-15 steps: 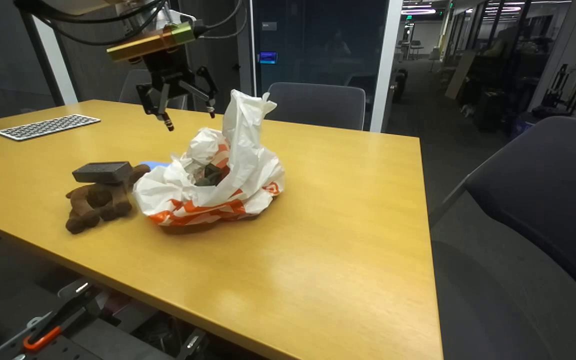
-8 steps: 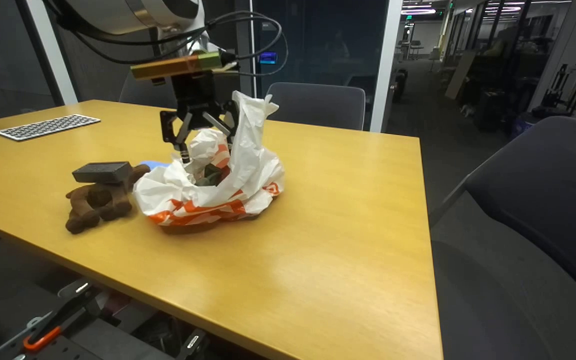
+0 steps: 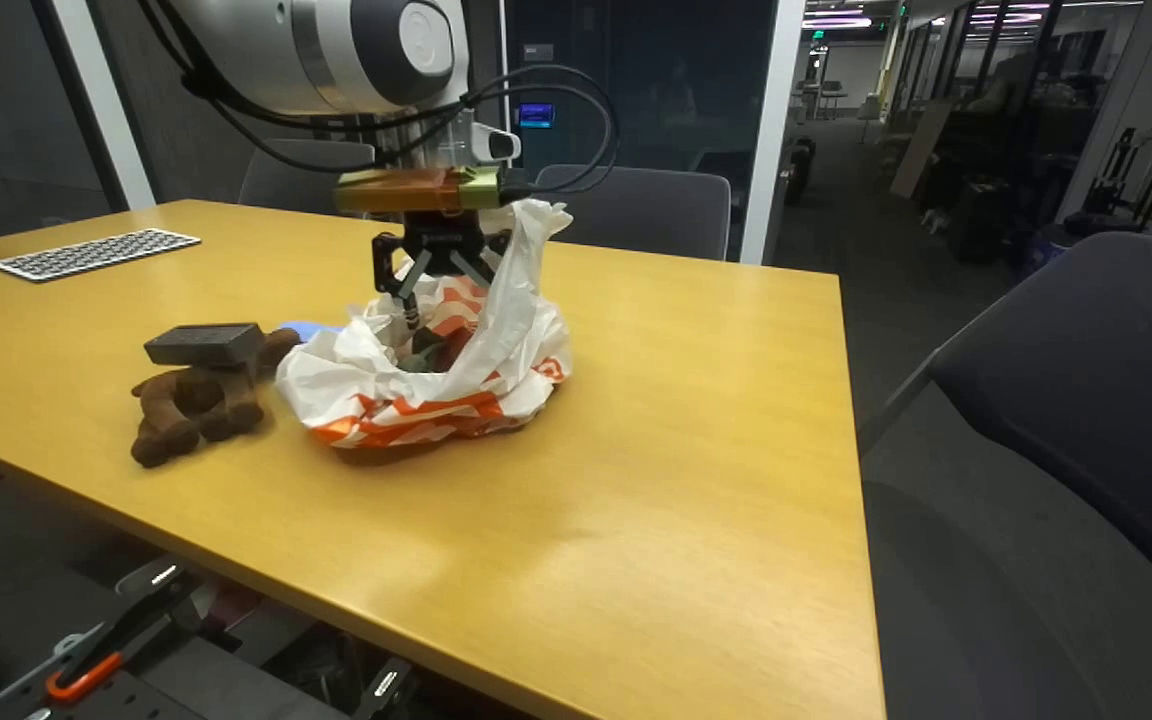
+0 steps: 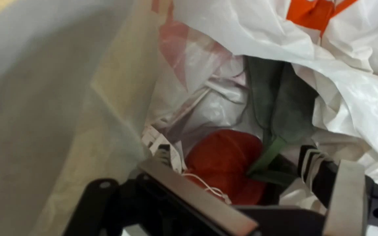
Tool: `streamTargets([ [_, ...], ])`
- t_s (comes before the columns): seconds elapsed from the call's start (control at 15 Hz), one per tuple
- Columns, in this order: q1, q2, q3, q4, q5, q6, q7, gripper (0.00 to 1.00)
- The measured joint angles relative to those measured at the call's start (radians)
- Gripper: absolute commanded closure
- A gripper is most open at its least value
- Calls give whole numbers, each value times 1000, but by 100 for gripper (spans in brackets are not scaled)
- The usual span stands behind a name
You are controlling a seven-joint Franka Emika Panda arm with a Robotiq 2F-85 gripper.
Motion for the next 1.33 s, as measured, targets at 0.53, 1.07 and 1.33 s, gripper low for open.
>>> streamTargets([
  [0.53, -3, 45, 30, -30, 332, 208, -250, 0],
  [1.07, -20, 105, 66, -87, 236, 366, -228, 0],
  [1.33, -25, 114, 77, -92, 207, 399, -230, 42],
])
